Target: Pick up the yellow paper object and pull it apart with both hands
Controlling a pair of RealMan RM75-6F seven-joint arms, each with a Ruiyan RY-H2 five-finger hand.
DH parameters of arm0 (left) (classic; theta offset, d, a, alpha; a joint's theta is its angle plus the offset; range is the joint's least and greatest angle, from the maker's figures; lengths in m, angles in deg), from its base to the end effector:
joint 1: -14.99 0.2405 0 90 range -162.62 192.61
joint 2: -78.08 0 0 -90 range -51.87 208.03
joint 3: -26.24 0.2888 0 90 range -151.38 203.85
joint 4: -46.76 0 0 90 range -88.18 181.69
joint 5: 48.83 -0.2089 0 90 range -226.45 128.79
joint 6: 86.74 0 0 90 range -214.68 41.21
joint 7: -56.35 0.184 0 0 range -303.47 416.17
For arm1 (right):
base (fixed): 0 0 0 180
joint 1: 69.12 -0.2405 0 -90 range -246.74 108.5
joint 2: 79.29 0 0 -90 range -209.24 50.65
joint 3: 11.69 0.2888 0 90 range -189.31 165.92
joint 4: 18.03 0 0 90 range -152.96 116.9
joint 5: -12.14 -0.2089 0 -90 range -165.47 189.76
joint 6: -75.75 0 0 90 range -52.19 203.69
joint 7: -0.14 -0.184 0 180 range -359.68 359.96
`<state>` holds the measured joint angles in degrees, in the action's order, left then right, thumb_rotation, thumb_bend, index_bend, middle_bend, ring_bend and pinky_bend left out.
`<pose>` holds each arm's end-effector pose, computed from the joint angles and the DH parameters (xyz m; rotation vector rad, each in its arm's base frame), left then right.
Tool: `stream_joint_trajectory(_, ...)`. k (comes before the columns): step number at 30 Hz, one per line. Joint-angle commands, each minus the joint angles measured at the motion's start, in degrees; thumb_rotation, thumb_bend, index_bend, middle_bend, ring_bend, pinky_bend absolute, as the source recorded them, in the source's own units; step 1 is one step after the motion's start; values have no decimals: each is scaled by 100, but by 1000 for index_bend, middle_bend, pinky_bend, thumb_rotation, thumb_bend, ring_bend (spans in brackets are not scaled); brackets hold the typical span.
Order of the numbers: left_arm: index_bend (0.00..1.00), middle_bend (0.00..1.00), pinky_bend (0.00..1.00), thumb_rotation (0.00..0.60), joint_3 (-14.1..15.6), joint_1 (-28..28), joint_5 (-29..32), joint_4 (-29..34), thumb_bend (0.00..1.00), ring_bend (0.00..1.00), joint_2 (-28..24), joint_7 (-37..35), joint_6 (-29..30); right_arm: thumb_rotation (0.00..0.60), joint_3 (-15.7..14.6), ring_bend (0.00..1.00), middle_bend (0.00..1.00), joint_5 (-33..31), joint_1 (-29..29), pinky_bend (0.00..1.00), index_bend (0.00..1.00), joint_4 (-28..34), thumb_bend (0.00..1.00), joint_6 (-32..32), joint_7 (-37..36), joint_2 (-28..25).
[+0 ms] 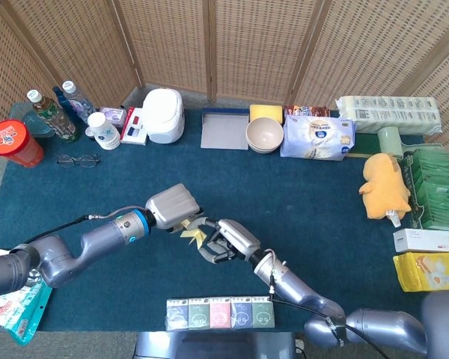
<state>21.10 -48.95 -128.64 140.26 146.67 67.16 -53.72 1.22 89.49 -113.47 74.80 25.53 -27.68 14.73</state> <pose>-0.0554 0.4111 0.0154 -2.4717 -0.4178 -0.7154 -0.0569 -0.3461 -0.0687 1.8188 -1.8490 1.5422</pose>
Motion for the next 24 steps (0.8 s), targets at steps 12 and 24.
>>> stream_joint_trajectory(12,682,919,787,600,20,-12,41,-19,389,928,14,15,11,600,-20,1000,995,-53,1,1000,325,-26,451,3,34,16)
stream_joint_trajectory(24,682,919,787,600,51,-3,3,-38,388,928,18,-32,36,600,-20,1000,995,-68,-18,1000,401,-60,450,12,62,59)
